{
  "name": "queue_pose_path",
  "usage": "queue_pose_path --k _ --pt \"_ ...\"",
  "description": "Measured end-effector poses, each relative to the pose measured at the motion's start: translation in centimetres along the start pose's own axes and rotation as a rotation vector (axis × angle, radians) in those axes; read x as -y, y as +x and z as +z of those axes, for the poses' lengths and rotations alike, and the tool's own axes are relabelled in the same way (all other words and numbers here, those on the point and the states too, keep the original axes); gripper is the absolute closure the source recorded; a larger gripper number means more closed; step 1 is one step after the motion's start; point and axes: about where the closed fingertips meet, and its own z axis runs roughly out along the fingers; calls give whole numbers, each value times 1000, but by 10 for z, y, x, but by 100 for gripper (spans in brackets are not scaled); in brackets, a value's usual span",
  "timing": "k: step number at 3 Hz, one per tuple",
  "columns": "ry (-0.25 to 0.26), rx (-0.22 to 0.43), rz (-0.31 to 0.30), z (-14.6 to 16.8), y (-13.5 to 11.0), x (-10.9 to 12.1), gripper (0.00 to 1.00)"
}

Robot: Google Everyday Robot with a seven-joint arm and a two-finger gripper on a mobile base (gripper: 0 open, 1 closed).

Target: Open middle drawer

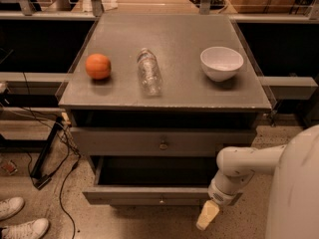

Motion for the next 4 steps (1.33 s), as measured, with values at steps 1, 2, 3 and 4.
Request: queue_pose_path --k 1,2,3,4 --pt "-1 -4 11 -3 0 4 0" --pt "-2 -3 11 -5 -2 6 0" --pt "-20 -9 0 -2 -3 6 0" --pt "-38 -16 0 0 1 5 0"
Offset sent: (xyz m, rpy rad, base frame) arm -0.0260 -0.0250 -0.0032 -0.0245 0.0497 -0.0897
